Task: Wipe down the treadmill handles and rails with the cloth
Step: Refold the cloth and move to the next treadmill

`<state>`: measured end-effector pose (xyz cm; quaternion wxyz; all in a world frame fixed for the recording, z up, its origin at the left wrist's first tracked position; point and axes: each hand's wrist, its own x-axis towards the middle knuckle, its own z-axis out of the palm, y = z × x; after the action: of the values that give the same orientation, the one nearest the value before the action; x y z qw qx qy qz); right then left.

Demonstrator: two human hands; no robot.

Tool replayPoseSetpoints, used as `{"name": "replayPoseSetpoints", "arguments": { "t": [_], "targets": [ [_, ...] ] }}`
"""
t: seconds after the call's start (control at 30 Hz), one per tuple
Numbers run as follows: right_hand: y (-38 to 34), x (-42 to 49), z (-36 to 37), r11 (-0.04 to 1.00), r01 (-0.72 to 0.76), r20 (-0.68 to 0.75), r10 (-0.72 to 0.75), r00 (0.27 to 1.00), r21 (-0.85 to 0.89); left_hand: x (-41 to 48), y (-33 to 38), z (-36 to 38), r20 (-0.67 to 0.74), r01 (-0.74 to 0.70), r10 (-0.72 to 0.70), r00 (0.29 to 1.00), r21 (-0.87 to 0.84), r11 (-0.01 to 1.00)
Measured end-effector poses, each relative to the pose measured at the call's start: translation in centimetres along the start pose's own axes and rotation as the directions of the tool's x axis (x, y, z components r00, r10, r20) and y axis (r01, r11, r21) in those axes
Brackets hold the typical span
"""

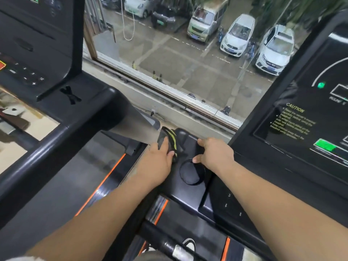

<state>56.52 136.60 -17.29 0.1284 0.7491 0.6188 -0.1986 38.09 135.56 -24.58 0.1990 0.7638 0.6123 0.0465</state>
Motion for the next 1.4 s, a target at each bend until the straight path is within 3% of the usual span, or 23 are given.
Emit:
{"name": "replayPoseSetpoints", "arguments": {
  "t": [0.1,0.23,0.3,0.37,0.57,0.7,0.8,0.93,1.03,1.13,1.3,1.4],
  "targets": [
    [1.5,-2.4,1.1,0.989,0.011,-0.132,0.008,0.991,0.147,-0.2,-1.1,-0.3,0.019,-0.022,0.023,1.000,-0.057,0.998],
    [4.7,-5.8,3.5,0.950,0.082,-0.381,0.040,0.924,0.300,-4.9,-4.3,2.4,-0.036,-0.239,0.249,0.968,0.183,0.954],
    [5.6,-6.7,4.8,0.962,0.167,-0.356,-0.082,0.931,0.215,-5.3,-4.8,2.8,-0.027,-0.337,0.355,0.935,0.250,0.908],
    [6.0,-6.9,6.4,0.960,0.224,-0.237,-0.182,0.954,0.167,-4.3,-3.2,2.3,-0.004,-0.449,0.471,0.882,0.291,0.845],
    [6.7,-6.6,7.2,0.898,0.242,-0.260,-0.151,0.954,0.368,3.5,5.2,1.1,0.282,-0.567,0.492,0.824,0.410,0.714],
    [7.5,-6.2,7.2,0.899,0.245,-0.246,-0.162,0.956,0.363,5.8,5.6,1.0,0.317,-0.638,0.554,0.770,0.420,0.646],
    [7.5,-6.2,7.2,0.917,0.254,-0.231,-0.187,0.955,0.306,3.7,4.8,0.7,0.279,-0.604,0.538,0.796,0.431,0.670],
    [6.9,-6.5,6.5,0.951,0.218,-0.188,-0.177,0.966,0.222,-2.4,2.1,0.5,0.161,-0.461,0.433,0.887,0.344,0.818],
    [5.7,-6.8,5.7,0.947,0.166,-0.140,-0.132,0.981,0.274,-7.8,-2.2,1.6,0.024,-0.353,0.360,0.933,0.263,0.898],
    [4.8,-8.2,6.1,0.931,0.134,-0.083,-0.113,0.990,0.339,-11.7,-4.3,2.4,0.049,-0.278,0.274,0.960,0.228,0.933],
    [2.9,-11.2,8.4,0.967,0.116,-0.076,-0.101,0.992,0.226,-7.3,-2.2,2.0,-0.004,-0.195,0.200,0.980,0.209,0.958],
    [2.9,-11.4,9.1,0.972,0.075,-0.098,-0.054,0.994,0.225,-2.4,-1.1,1.1,0.050,-0.137,0.132,0.990,0.098,0.986]
  ]
}}
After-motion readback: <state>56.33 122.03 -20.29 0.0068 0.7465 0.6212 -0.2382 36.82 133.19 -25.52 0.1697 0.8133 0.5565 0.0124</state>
